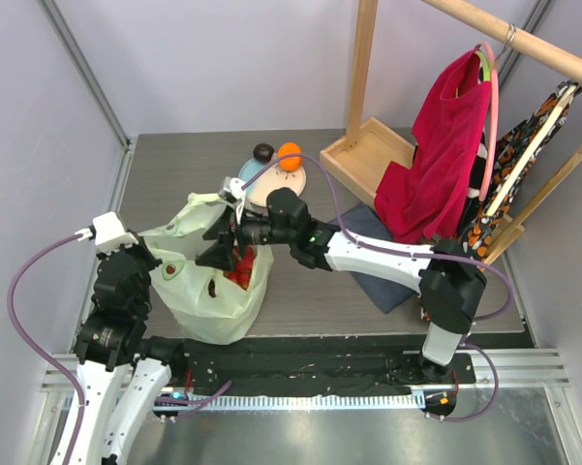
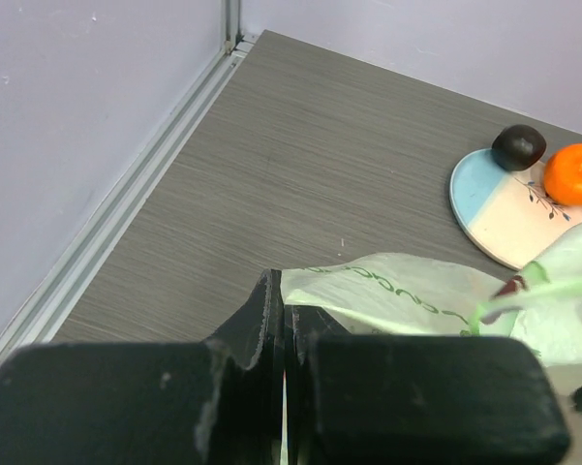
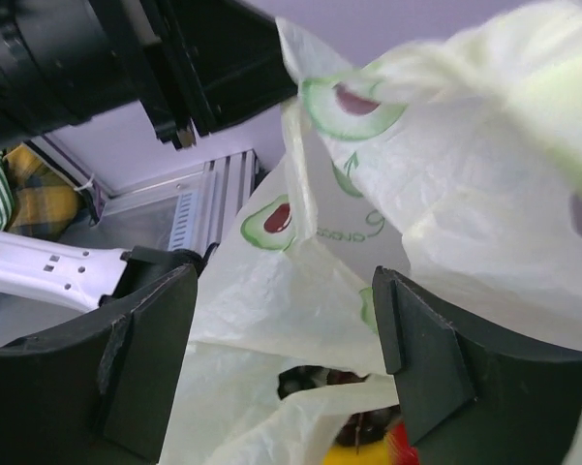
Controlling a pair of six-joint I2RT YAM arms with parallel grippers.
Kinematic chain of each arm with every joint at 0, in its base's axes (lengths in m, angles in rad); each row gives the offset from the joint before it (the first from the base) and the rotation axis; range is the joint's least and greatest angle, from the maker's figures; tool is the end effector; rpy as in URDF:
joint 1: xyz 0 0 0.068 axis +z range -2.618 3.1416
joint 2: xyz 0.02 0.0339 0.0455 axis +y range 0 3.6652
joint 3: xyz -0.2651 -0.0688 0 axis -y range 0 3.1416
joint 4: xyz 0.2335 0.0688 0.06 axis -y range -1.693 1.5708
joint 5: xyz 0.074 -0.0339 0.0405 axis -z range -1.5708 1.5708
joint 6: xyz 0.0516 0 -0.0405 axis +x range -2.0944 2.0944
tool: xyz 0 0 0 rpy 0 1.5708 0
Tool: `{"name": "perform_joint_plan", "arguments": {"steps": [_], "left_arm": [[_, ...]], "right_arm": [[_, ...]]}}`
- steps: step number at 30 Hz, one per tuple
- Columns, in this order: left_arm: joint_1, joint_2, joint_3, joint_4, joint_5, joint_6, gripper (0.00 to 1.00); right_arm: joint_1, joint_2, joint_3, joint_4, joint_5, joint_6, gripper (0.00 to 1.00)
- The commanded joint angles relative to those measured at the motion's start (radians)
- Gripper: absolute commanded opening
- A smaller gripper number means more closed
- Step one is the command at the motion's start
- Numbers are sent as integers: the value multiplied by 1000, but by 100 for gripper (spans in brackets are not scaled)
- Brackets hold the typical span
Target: Place the fruits into the plastic bag
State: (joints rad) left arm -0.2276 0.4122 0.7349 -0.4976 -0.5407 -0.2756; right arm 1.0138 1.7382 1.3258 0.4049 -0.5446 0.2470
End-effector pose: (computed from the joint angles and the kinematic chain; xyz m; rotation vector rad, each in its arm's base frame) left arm 0.0995 0.0042 0.3301 -0.4299 1.6670 0.0999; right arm 0.1995 0.3709 0.3354 -1.0737 1.4014 1.3791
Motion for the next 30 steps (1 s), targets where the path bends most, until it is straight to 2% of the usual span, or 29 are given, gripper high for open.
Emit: {"name": "perform_joint_plan", "arguments": {"steps": [1,6,13,18,21,25,30], "left_arm": [[5,-4,21,50,-10,4,0],[5,-10,20,53,8,0,0],[5,-24,20,51,19,-5,0],[5,-33,20,50,19,-7,0],[5,-36,20,50,15,-5,0],[5,-41,20,45,-10,-4,0],[5,-58,18,45,-54,3,0]], "right_arm": [[63,-2,-23,52,-28,60,82],[158,-22,-30,-75,21,-24,82],[216,-78,-71,-150,17,-48,84],[249,-182,-100,-184,46,-55,86],[247,-273,-102,-210,118,-96,86],[244,-391,-83,-306,381,-198,82],[106,-468,-60,-331,446,-210,81]]}}
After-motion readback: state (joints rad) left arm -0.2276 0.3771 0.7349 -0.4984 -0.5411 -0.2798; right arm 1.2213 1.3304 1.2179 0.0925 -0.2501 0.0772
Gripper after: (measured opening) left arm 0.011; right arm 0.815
